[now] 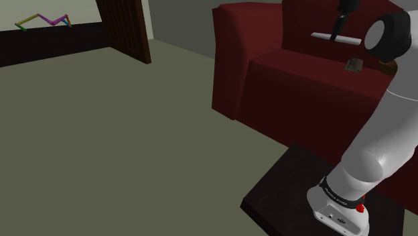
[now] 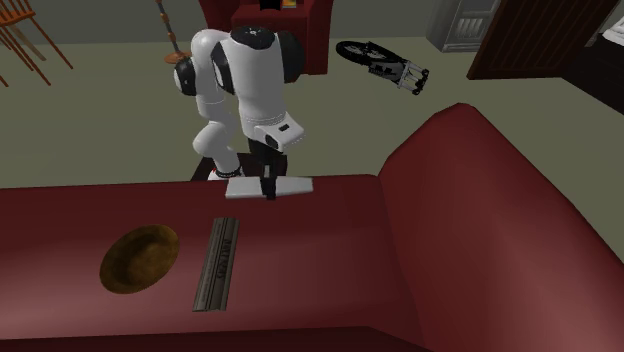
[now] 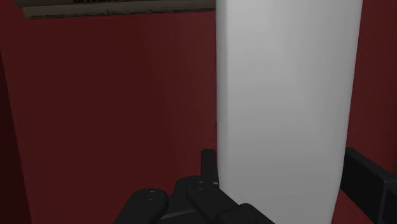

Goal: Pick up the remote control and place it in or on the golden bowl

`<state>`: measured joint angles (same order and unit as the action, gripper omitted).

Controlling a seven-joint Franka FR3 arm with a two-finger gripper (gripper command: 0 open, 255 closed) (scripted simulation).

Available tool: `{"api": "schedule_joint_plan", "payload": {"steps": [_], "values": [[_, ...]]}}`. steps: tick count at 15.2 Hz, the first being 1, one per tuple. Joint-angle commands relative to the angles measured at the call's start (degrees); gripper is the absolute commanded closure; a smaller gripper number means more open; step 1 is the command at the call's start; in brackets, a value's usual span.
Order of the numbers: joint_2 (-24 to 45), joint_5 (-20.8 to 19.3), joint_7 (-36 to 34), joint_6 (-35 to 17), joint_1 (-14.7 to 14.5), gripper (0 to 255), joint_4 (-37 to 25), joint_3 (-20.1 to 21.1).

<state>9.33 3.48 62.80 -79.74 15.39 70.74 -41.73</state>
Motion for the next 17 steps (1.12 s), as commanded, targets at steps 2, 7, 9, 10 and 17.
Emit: {"api": "schedule_joint_plan", "payload": {"steps": [2,7,9,10,17], "values": [[-1.3,-0.6,3.6,-0.7,1.9,255,1.6,-1.4],[-1.9,-0.5,10.2,-1.2,5.8,255,2.5,-4.1],[-1.4,0.1,13.1,-1.2,7.7,255,2.2,-5.2],[-1.1,0.5,14.6,-1.2,8.8,255,2.0,-5.8],[4.2,5.6,26.2,0.1,18.5,255,-2.9,-9.4]]}}
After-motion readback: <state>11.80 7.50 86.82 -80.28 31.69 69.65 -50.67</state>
